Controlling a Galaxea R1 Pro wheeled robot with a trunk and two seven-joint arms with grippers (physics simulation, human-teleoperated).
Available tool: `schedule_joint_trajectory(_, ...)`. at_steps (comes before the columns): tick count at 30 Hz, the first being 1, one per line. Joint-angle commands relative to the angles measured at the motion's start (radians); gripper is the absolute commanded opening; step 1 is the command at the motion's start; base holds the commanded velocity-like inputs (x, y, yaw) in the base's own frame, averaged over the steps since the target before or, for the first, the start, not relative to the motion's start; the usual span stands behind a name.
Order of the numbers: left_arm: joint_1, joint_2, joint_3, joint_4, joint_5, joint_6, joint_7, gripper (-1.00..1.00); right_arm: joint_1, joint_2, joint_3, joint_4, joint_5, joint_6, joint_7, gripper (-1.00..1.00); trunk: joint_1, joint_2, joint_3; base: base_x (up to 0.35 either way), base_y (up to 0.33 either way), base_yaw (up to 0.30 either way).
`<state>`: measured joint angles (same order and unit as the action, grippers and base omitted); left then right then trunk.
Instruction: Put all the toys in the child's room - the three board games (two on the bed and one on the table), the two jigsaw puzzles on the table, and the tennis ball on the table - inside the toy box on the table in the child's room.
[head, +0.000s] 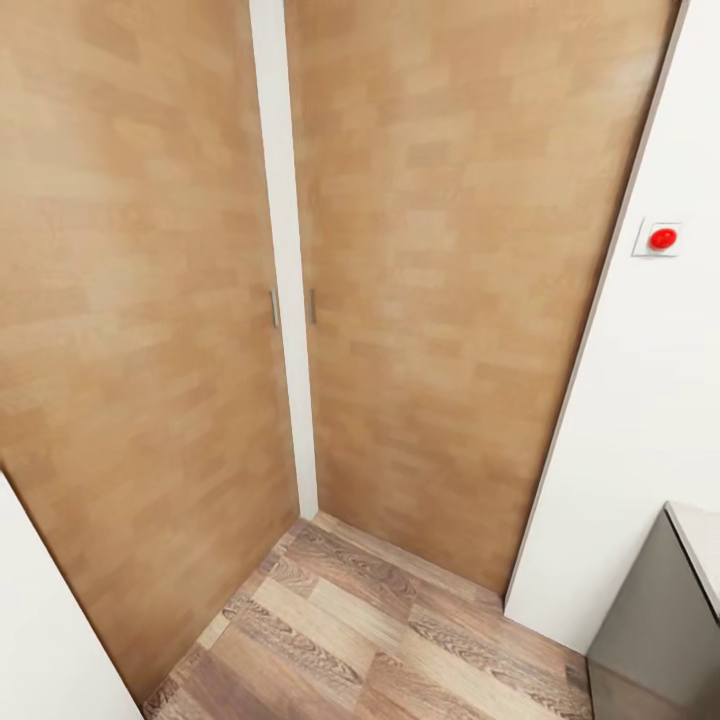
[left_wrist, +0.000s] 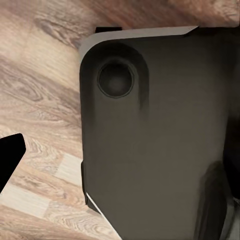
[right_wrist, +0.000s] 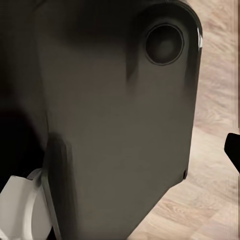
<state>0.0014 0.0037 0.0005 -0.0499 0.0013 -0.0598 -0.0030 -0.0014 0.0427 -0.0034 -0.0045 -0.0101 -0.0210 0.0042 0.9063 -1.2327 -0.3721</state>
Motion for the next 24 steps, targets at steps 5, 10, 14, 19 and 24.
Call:
schedule_joint_trajectory(5,0.000,0.015,0.003,-0.017,0.000,-0.002,0.001,1.00,0.000,-0.008,0.000,0.000,0.001,-0.002,0.000,1.00,-0.019,0.035,0.015,0.000,0.000,-0.002)
schedule_joint_trajectory(10,0.000,0.040,0.007,-0.066,0.005,0.005,0.001,1.00,0.000,-0.019,0.001,0.000,0.001,-0.002,-0.001,1.00,-0.038,0.070,0.031,0.000,0.000,0.000)
schedule_joint_trajectory(14,0.000,0.050,0.009,-0.106,0.007,0.012,0.002,1.00,0.000,-0.020,0.004,0.000,0.003,-0.004,-0.001,1.00,-0.054,0.098,0.043,0.000,0.000,0.000)
schedule_joint_trajectory(19,-0.014,0.058,0.010,-0.133,0.007,0.031,0.010,1.00,0.000,-0.021,0.001,0.000,-0.002,-0.006,-0.001,1.00,-0.073,0.133,0.059,0.000,0.000,0.000)
schedule_joint_trajectory(24,-0.069,0.073,0.011,-0.142,0.009,0.079,0.030,1.00,0.000,-0.021,0.000,0.000,-0.004,-0.007,-0.001,1.00,-0.092,0.168,0.074,0.000,0.000,0.000)
